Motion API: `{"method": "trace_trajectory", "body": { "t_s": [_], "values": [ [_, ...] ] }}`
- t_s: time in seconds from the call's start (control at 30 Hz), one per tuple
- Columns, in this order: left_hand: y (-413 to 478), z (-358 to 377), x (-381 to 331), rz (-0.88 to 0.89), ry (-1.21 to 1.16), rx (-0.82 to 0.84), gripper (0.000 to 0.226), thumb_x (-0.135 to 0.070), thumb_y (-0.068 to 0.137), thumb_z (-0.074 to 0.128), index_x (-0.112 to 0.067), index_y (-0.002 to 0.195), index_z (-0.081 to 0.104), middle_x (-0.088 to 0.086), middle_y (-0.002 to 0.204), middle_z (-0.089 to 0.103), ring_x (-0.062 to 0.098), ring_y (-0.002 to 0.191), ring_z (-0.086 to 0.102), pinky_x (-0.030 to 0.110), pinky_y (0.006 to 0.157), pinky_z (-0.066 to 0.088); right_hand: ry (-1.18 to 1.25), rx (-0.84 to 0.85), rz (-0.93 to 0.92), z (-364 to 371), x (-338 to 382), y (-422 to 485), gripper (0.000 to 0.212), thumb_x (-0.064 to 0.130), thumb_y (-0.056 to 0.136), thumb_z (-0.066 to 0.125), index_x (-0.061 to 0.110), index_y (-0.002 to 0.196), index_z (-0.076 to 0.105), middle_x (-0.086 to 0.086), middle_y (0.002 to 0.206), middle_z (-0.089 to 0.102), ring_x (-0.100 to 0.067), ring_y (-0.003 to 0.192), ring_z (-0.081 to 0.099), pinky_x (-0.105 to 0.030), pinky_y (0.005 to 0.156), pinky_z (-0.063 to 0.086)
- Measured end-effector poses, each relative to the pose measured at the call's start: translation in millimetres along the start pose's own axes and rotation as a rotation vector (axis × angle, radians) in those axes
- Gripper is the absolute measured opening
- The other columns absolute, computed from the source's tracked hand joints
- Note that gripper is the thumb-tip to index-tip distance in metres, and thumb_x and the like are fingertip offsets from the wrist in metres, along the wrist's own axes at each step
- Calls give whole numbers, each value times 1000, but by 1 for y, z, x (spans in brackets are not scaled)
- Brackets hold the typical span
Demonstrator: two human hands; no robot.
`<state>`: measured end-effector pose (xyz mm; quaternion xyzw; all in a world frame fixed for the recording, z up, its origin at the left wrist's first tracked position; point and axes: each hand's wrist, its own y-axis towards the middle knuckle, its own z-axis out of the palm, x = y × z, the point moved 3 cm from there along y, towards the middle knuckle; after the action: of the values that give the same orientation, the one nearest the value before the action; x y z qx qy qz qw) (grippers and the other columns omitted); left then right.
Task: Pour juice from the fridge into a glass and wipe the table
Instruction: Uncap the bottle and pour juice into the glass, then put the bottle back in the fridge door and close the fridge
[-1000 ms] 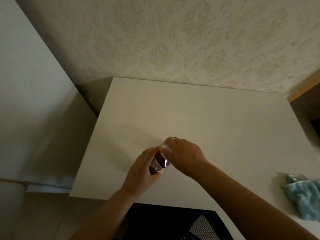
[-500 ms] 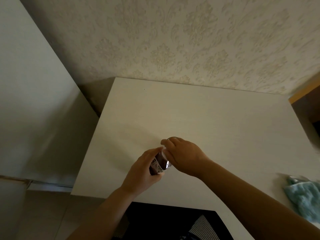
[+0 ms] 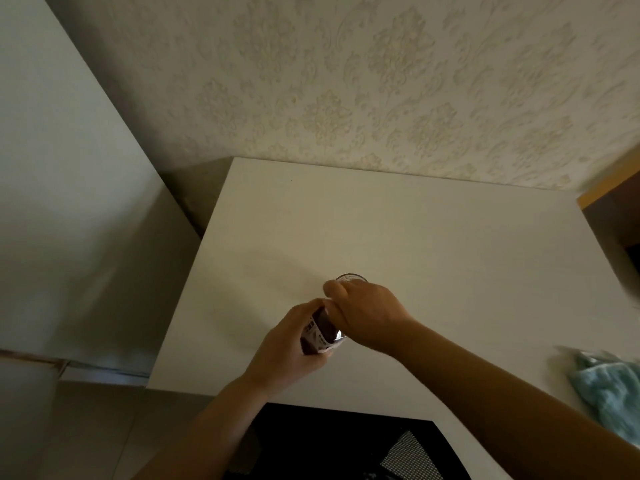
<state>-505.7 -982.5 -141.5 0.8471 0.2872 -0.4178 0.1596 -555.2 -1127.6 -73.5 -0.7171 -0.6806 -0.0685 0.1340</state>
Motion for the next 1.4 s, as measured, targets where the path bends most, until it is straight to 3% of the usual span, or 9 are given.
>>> {"method": "trace_trajectory", "body": {
  "t_s": [0.23, 0.33, 0.43, 0.73, 0.87, 1.03, 1.13, 1.23, 1.4],
  "values": [
    [-7, 8, -7, 77, 259, -52, 74, -22, 69, 79, -24, 134, 44, -2, 124, 58, 15, 104, 60, 27, 73, 57, -122, 189, 266, 16, 0, 1, 28, 19, 95, 38, 3, 118, 41, -12, 89, 49, -31, 71, 59, -36, 56, 46],
    [-8, 3, -5, 6, 109, -54, 69, -29, 71, 75, -30, 131, 42, -10, 123, 54, 8, 102, 58, 25, 74, 56, -34, 55, 136, 9, 4, 0, 28, 33, 97, 35, 10, 110, 42, -8, 95, 56, -26, 73, 57, -38, 57, 49],
    [-8, 1, -9, 29, 78, -46, 66, -32, 72, 74, -33, 131, 42, -15, 121, 53, 3, 101, 58, 15, 74, 52, -4, -9, 60, 7, 1, -5, 30, 41, 97, 26, 16, 101, 40, -4, 85, 61, -26, 72, 58, -35, 55, 44],
    [-19, 3, -10, 74, 202, -69, 68, -33, 74, 74, -21, 134, 45, -5, 122, 56, 11, 100, 59, 25, 69, 57, -1, -90, 232, 13, 7, -5, 19, 35, 95, 31, 18, 89, 34, 2, 58, 50, -25, 50, 46, -29, 47, 33],
    [-23, -6, -8, 76, 161, -91, 68, -36, 74, 75, -23, 133, 44, -6, 121, 56, 9, 102, 59, 21, 73, 56, 60, -94, 284, 15, 13, -3, 22, 41, 94, 29, 19, 97, 35, -1, 64, 58, -24, 53, 55, -29, 46, 41],
    [-30, -21, 0, 35, 71, -129, 74, -34, 74, 77, -23, 137, 39, -4, 128, 54, 7, 112, 55, 16, 86, 51, 188, -178, 281, 9, 20, -12, 40, 60, 88, 20, 28, 109, 33, 3, 82, 62, -11, 56, 49, -22, 44, 32],
    [-35, -35, 8, -49, -20, -161, 76, -37, 74, 77, -30, 137, 37, -8, 131, 52, 6, 119, 50, 24, 94, 49, 227, -219, 333, 4, 17, -21, 39, 57, 90, 26, 28, 111, 39, 4, 97, 62, -11, 65, 52, -26, 52, 39],
    [-44, -50, 14, -121, -89, -196, 76, -38, 72, 76, -32, 137, 37, -13, 130, 53, 7, 119, 51, 33, 97, 49, 260, -208, 349, 3, 11, -27, 36, 49, 92, 34, 25, 115, 48, 0, 110, 61, -18, 89, 57, -30, 70, 42],
    [-69, -76, 16, -149, -168, -288, 76, -30, 69, 80, -42, 131, 38, -19, 123, 55, 7, 114, 55, 38, 94, 52, 351, -237, 277, 5, 18, -41, 41, 45, 93, 38, 25, 128, 46, 2, 128, 53, -15, 120, 41, -30, 97, 34]
  ]
}}
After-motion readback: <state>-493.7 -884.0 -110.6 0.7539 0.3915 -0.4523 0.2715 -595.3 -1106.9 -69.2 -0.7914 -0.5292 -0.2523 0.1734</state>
